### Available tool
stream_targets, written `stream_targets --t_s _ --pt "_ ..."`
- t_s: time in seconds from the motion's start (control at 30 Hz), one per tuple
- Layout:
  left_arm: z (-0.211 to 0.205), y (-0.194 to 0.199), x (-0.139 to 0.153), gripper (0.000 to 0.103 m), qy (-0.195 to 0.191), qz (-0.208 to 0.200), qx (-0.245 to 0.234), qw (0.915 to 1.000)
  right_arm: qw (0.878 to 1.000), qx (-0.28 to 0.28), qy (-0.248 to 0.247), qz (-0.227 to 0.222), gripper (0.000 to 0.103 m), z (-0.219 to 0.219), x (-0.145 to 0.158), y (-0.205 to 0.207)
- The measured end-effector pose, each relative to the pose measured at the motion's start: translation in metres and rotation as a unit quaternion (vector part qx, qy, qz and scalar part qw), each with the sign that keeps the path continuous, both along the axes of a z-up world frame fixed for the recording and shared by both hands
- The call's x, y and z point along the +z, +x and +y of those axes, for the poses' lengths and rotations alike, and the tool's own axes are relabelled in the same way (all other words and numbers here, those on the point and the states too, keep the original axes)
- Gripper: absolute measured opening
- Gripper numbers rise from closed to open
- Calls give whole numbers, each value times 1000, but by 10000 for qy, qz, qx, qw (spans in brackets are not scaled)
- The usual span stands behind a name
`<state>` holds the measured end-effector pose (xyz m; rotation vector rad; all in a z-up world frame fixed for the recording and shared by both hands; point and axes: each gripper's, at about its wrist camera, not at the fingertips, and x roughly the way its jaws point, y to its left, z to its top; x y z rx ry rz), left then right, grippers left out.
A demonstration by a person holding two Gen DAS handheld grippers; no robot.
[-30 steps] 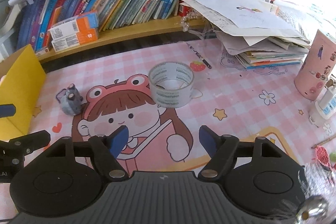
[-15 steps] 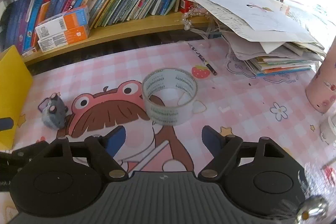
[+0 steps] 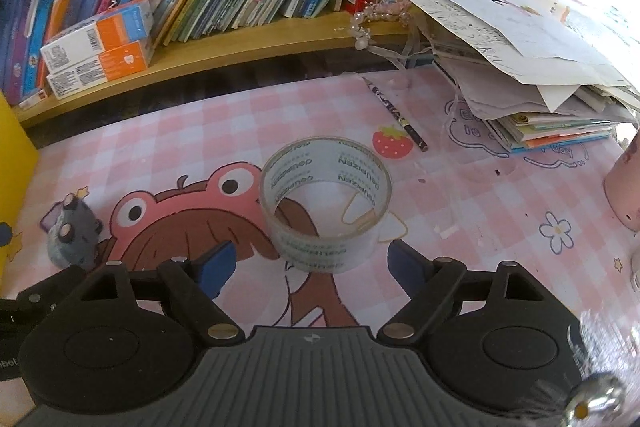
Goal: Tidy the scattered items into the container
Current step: 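Move left tool to the grey toy car while right tool approaches the tape roll, then close left gripper on the grey toy car while right gripper closes on the tape roll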
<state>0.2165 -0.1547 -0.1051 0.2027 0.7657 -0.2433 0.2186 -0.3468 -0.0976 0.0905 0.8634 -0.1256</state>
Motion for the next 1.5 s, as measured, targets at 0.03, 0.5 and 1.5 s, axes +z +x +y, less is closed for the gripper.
stream_targets --t_s 0.03,0.5,1.5 --pt "-1 1 -2 94 16 -6 13 10000 10000 -11 -4 0 82 -1 -1 2" --pt "-9 25 -26 94 229 -16 342 9992 10000 -52 -61 -40 85 -8 -16 28" --pt "-12 25 -19 50 17 124 -236 9996 9996 169 -223 -55 82 2 -21 31"
